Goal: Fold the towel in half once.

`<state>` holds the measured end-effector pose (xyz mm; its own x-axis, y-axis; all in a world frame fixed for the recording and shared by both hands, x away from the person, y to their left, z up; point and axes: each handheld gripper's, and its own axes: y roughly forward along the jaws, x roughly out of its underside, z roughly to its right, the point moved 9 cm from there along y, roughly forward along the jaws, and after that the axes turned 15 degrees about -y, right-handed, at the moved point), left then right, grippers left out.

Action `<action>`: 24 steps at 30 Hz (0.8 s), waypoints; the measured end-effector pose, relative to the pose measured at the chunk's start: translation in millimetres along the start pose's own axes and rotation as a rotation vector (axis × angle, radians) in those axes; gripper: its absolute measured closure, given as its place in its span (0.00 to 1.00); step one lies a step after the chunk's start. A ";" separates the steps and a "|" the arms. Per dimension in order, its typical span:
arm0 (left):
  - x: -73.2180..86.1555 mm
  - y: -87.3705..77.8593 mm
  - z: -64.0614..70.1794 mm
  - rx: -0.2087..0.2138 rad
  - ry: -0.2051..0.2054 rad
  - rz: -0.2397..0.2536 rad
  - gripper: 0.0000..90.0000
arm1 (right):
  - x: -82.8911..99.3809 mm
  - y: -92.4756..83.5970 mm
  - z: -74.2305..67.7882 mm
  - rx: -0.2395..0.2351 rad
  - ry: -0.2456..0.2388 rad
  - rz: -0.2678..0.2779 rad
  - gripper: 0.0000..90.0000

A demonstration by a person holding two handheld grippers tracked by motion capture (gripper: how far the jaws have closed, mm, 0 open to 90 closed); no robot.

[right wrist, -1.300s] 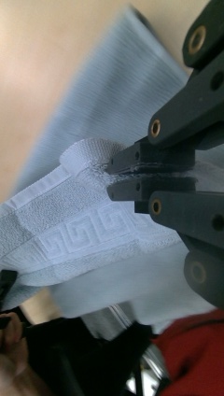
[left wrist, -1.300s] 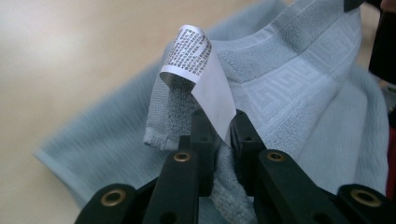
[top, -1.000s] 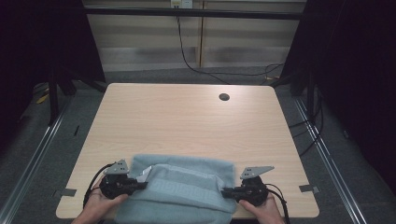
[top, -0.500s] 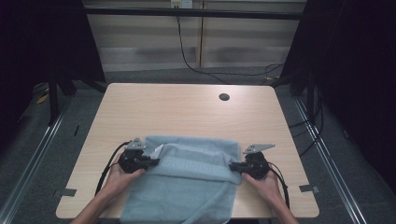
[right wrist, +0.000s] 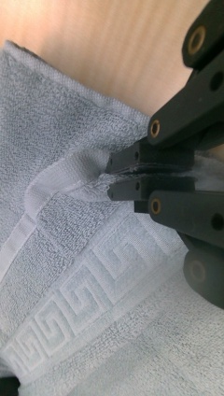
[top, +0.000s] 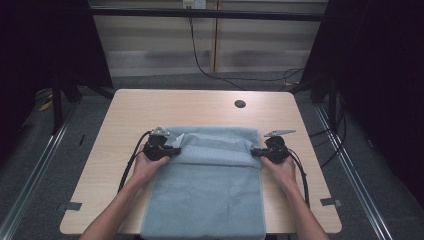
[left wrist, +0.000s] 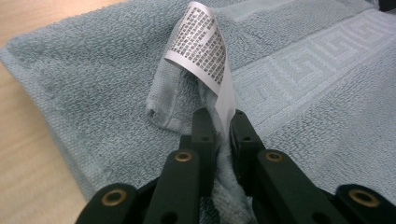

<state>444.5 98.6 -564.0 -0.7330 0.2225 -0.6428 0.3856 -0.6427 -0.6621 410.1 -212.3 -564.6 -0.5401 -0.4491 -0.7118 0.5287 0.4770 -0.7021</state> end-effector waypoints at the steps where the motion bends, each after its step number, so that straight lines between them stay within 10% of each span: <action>1: -2.0 1.0 -2.5 0.002 -0.005 0.002 0.92 | -1.8 1.9 2.3 0.000 0.010 -0.002 0.97; 24: -35.6 9.5 -25.1 0.020 -0.127 0.088 0.92 | -43.1 26.5 41.1 0.104 0.041 0.062 0.97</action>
<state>488.3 103.0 -557.1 -0.7625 0.0709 -0.6430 0.4411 -0.6702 -0.5969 474.3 -211.3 -553.3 -0.5294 -0.3890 -0.7540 0.6256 0.4214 -0.6566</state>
